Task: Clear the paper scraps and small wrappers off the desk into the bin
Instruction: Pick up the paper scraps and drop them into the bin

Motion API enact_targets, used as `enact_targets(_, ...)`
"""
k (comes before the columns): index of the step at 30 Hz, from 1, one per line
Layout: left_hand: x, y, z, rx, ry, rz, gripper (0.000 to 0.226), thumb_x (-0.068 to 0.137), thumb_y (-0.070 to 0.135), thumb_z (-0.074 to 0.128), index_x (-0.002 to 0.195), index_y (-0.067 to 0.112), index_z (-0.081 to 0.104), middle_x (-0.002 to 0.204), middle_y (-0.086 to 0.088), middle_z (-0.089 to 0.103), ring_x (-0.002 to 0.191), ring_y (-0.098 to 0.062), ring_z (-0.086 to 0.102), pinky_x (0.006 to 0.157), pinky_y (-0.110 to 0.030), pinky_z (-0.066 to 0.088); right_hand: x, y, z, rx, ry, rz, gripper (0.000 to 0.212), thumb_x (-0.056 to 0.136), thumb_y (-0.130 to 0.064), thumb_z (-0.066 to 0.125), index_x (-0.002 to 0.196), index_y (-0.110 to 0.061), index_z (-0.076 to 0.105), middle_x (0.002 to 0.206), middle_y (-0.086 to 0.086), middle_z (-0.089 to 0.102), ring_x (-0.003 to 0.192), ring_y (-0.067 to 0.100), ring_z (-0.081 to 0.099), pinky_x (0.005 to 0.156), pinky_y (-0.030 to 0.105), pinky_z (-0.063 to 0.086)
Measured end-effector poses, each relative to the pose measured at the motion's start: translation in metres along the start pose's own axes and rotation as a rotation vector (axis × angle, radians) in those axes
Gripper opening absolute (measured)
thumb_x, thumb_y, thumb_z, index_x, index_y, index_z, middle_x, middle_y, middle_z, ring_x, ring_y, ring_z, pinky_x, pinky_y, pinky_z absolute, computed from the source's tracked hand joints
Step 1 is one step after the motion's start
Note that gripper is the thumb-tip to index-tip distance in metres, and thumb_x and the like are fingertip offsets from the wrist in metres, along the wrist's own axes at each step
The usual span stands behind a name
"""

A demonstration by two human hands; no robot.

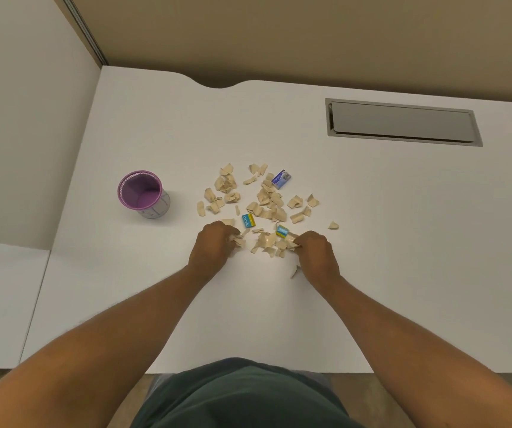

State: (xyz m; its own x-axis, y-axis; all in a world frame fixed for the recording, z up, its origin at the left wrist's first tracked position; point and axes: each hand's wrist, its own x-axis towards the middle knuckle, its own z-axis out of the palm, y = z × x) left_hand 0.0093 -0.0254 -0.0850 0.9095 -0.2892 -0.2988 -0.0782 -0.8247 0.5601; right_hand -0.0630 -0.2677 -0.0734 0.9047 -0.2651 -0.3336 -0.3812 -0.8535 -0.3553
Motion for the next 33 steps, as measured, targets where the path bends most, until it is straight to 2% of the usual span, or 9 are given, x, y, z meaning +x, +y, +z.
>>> enact_targets(4,-0.01,0.0,-0.018,-0.168,0.137,-0.013,0.025,0.087,0.015,0.078,0.111,0.02,0.079,0.112,-0.002,0.075,0.101,-0.02,0.066,0.085,-0.026,0.047,-0.001,-0.006,-0.005,0.217,0.037,0.129,0.014,0.088,-0.004,0.067,0.099,-0.003,0.076,0.098,0.014,0.074,0.087,0.033,0.072,0.078,0.043,0.06)
enact_targets(7,-0.018,-0.002,-0.04,-0.344,0.284,-0.027,0.021,0.085,0.012,0.079,0.103,0.022,0.081,0.099,0.006,0.077,0.088,-0.003,0.065,0.077,-0.017,0.048,-0.004,-0.015,-0.005,0.349,0.048,0.231,0.022,0.087,-0.011,0.07,0.109,-0.008,0.076,0.104,0.012,0.075,0.093,0.032,0.072,0.08,0.035,0.059)
enact_targets(10,-0.027,-0.007,-0.075,-0.472,0.416,-0.079,0.023,0.085,0.007,0.074,0.101,0.021,0.082,0.092,0.012,0.075,0.084,0.003,0.064,0.074,-0.01,0.044,-0.003,-0.031,-0.01,0.37,0.093,0.224,0.025,0.09,-0.011,0.07,0.115,-0.006,0.075,0.109,0.011,0.075,0.106,0.029,0.067,0.081,0.025,0.046)
enact_targets(13,-0.028,-0.022,-0.121,-0.489,0.556,-0.158,0.019,0.087,0.011,0.073,0.102,0.02,0.081,0.091,0.012,0.076,0.081,0.009,0.064,0.074,-0.001,0.042,0.001,-0.054,-0.012,0.387,0.097,0.152,0.025,0.09,-0.012,0.071,0.114,-0.008,0.076,0.104,0.01,0.076,0.1,0.026,0.07,0.08,0.025,0.049)
enact_targets(15,-0.021,-0.04,-0.148,-0.417,0.593,-0.232,0.02,0.084,0.014,0.074,0.101,0.023,0.082,0.089,0.009,0.076,0.08,0.005,0.066,0.076,-0.005,0.043,0.003,-0.073,-0.013,0.398,0.089,0.105,0.025,0.089,-0.012,0.073,0.114,-0.008,0.077,0.103,0.009,0.077,0.099,0.025,0.071,0.085,0.027,0.052)
enact_targets(18,-0.007,-0.058,-0.174,-0.352,0.53,-0.305,0.023,0.078,0.018,0.073,0.098,0.024,0.082,0.096,0.003,0.078,0.089,-0.016,0.071,0.084,-0.031,0.058,0.005,-0.099,-0.013,0.429,0.076,0.056,0.026,0.089,-0.013,0.074,0.114,-0.008,0.076,0.103,0.008,0.077,0.097,0.023,0.071,0.087,0.029,0.054)
enact_targets(21,0.004,-0.055,-0.185,-0.294,0.412,-0.323,0.017,0.076,0.015,0.075,0.089,0.026,0.074,0.093,0.004,0.066,0.084,-0.02,0.061,0.082,-0.033,0.056,0.007,-0.118,-0.01,0.452,0.051,0.014,0.024,0.089,-0.015,0.075,0.111,-0.009,0.078,0.101,0.006,0.078,0.091,0.02,0.072,0.086,0.034,0.058)
enact_targets(25,0.013,-0.061,-0.189,-0.217,0.382,-0.352,0.051,0.077,0.023,0.083,0.127,0.019,0.07,0.133,-0.001,0.066,0.12,-0.021,0.063,0.099,-0.031,0.048,0.012,-0.139,-0.01,0.459,0.019,-0.031,0.02,0.087,-0.017,0.077,0.107,-0.013,0.08,0.092,0.002,0.077,0.087,0.02,0.072,0.08,0.038,0.061)
enact_targets(33,-0.005,-0.069,-0.194,-0.322,0.575,-0.433,0.018,0.08,0.016,0.066,0.095,0.02,0.076,0.085,0.001,0.075,0.076,-0.022,0.071,0.075,-0.032,0.058,0.039,-0.229,-0.027,0.471,-0.006,-0.299,0.015,0.086,-0.015,0.076,0.099,-0.014,0.082,0.095,-0.001,0.079,0.087,0.01,0.072,0.077,0.017,0.052)
